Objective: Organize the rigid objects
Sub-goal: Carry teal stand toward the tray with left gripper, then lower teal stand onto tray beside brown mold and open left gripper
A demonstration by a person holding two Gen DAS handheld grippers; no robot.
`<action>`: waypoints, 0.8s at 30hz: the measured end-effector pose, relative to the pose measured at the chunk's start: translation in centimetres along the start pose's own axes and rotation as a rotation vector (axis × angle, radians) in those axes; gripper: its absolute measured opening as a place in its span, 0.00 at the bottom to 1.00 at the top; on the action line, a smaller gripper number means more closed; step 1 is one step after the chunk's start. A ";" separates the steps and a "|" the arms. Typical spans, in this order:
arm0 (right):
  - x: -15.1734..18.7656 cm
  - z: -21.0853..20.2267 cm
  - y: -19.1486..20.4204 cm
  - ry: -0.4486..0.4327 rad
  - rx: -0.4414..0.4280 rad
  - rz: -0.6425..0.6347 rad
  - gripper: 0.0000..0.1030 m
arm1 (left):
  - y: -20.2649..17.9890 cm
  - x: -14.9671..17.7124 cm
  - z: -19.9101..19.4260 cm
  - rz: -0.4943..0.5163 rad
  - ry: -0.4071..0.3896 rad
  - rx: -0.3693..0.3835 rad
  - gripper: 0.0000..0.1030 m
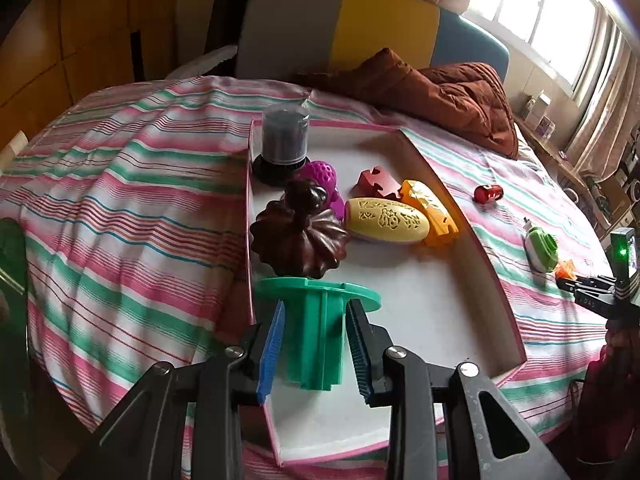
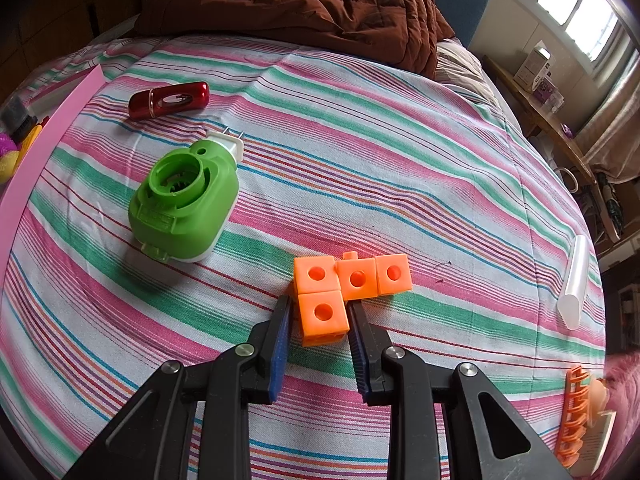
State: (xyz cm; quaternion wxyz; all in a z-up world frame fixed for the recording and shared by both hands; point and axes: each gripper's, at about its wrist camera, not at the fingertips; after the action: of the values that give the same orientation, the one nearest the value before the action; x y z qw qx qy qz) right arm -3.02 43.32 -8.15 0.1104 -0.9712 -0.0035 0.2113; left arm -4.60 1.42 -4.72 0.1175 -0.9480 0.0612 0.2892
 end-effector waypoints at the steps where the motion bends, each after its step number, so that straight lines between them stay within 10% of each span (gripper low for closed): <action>1: 0.0 0.0 0.0 -0.001 0.003 -0.003 0.26 | 0.1 0.1 -0.2 -0.003 -0.003 -0.002 0.30; 24: 0.4 -3.5 3.6 -0.043 -0.081 -0.060 0.19 | -1.1 0.6 -2.5 0.067 -0.062 -0.033 0.30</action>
State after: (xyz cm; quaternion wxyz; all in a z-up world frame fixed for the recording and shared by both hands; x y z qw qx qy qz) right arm -1.37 39.09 -5.95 0.0773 -0.9695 -0.0434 0.2284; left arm -2.52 1.84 -2.83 0.0940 -0.9379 0.0846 0.3231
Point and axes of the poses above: each gripper's, at about its wrist camera, not at the fingertips, and z roughly the way its jaws point, y to its left, x to its underside, and after that the axes turned 3 degrees about -z, right-handed
